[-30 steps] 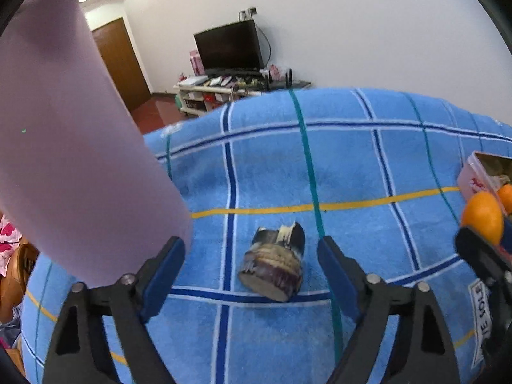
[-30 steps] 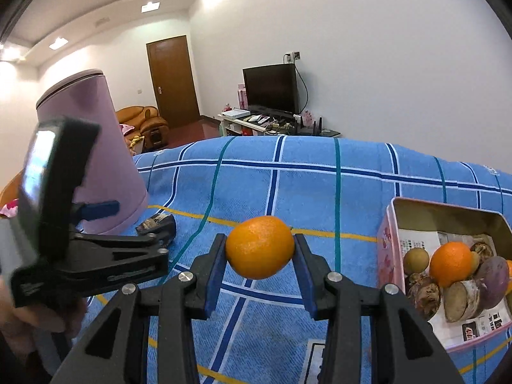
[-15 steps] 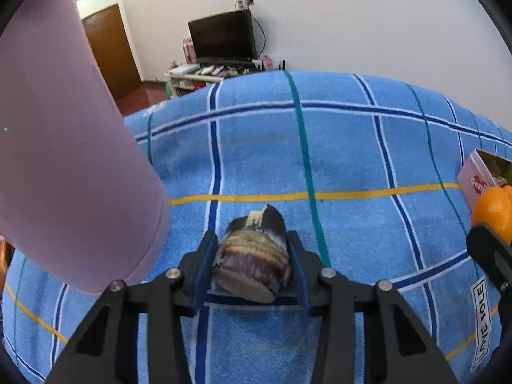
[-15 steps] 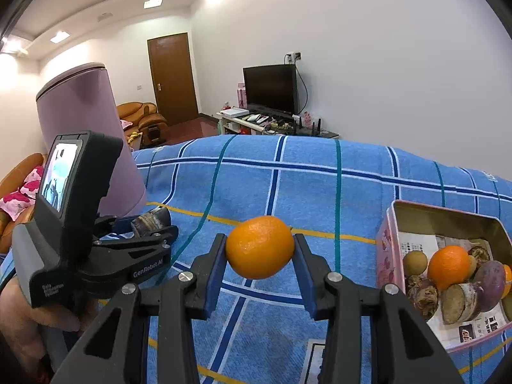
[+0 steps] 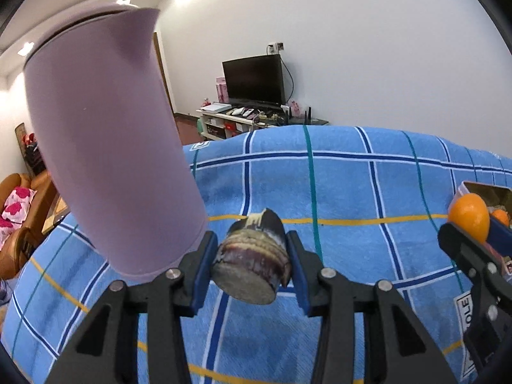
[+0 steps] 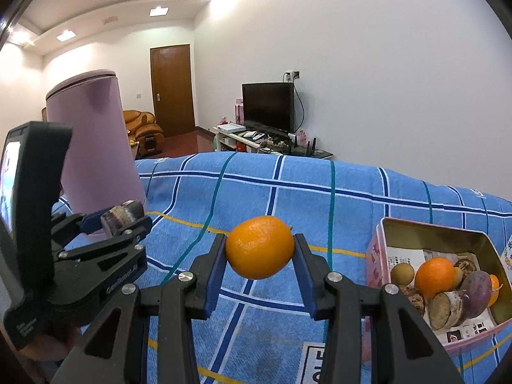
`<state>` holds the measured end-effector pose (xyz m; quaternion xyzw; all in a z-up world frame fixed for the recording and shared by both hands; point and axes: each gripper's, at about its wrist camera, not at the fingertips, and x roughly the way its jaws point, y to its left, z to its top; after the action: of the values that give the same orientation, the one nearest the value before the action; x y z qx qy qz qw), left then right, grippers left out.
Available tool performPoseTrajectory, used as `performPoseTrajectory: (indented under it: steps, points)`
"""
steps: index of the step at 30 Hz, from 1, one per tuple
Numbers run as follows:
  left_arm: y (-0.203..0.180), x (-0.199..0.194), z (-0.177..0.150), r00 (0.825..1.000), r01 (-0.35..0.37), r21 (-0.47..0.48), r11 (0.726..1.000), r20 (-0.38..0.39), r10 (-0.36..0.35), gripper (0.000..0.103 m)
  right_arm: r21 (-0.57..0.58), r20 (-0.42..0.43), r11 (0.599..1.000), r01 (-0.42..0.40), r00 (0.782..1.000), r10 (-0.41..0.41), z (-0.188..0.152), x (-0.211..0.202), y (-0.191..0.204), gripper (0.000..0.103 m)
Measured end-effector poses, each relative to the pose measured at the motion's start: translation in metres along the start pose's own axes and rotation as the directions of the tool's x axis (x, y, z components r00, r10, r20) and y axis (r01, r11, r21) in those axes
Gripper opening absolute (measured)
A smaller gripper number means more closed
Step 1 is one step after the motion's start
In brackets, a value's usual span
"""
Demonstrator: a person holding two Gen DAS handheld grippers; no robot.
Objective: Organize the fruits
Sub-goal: 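Carry the orange and brown cylinder over the pink tin with both grippers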
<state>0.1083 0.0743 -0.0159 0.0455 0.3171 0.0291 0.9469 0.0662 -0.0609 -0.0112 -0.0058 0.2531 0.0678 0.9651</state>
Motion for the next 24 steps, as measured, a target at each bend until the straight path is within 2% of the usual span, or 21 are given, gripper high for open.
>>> performPoseTrajectory:
  steps: [8, 24]
  points:
    - [-0.007, -0.012, -0.006, 1.000, 0.004, -0.028, 1.000, 0.020, -0.004, 0.046, -0.024, 0.040, 0.999, 0.024, 0.999, -0.023, -0.002, -0.013, 0.001, 0.043]
    - [-0.021, -0.035, -0.019, 0.999, 0.013, -0.046, 0.999, 0.048, -0.011, 0.046, -0.007, 0.056, 0.998, 0.061, 0.997, -0.060, -0.009, -0.031, -0.013, 0.043]
